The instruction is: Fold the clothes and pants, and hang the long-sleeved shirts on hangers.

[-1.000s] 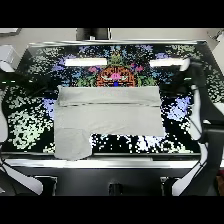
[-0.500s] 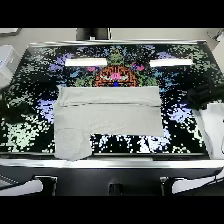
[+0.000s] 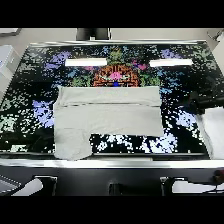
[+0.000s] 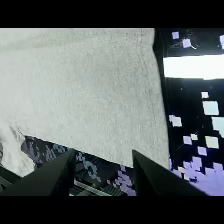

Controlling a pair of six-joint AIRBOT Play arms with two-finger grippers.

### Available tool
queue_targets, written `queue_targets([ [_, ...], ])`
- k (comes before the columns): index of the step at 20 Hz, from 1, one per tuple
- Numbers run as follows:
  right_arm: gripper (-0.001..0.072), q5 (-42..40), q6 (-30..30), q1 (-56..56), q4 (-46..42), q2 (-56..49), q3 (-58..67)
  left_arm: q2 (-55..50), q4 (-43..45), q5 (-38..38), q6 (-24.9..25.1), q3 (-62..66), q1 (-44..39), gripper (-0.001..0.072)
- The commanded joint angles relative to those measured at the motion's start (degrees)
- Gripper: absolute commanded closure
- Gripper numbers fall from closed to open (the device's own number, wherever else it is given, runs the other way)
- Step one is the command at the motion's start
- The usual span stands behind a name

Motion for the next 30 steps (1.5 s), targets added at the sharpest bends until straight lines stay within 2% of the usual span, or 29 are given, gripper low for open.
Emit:
queue_targets([
  [1,0.0293,0.74,-0.13,-0.07,0.76,2.36,-0.35,0.37,-3.43,3.04,3.91,-4.55,0.42,0.0038],
  [6,0.0294,0.72,0.07,-0.07,1.01,3.34,-0.35,-1.05,-7.39,3.82,4.46,-4.92,0.33,0.0047],
  [9,0.0294,0.7,0.04,-0.07,1.51,3.45,-0.35,-3.08,-8.13,3.82,4.46,-4.92,-1.99,0.0171],
  [10,0.0294,0.72,0.04,-0.07,1.64,3.45,-0.35,-3.65,-8.15,3.82,4.44,-4.92,-3.39,0.0259],
  [11,0.0294,0.7,0.02,-0.07,1.62,3.45,-0.35,-4.13,-8.15,3.91,4.44,-4.9,-4.7,0.0287],
  [12,0.0294,0.66,-0.15,-0.07,1.62,3.45,-0.35,-4.55,-8.15,4.02,4.44,-4.9,-5.92,0.0391],
  [13,0.0294,0.46,-0.28,-0.07,1.55,3.45,-0.37,-4.68,-8.15,4.04,4.44,-4.9,-6.69,0.0556],
  [14,0.0295,0.22,-0.42,-0.07,1.31,3.45,-0.37,-4.66,-8.35,4.04,4.46,-4.87,-6.84,0.0687],
  [19,0.0294,-3.65,-0.79,-0.09,-5.05,3.37,-3.91,-4.57,-8.55,4.02,3.91,-4.87,-6.49,0.0689],
  [22,0.0281,-4.72,-0.96,-0.07,-4.37,2.6,-12.92,-4.57,-8.55,4.02,2.95,-4.87,-6.54,0.0689],
  [24,0.0232,-5.95,-3.19,-0.07,-4.44,2.49,-19.15,-4.57,-8.55,4.04,2.62,-4.87,-6.54,0.0689],
  [30,0.0232,-12.61,-7.32,-0.07,-4.39,2.49,-28.94,-4.57,-9.46,3.98,0.87,-4.87,-6.56,0.0689],
])
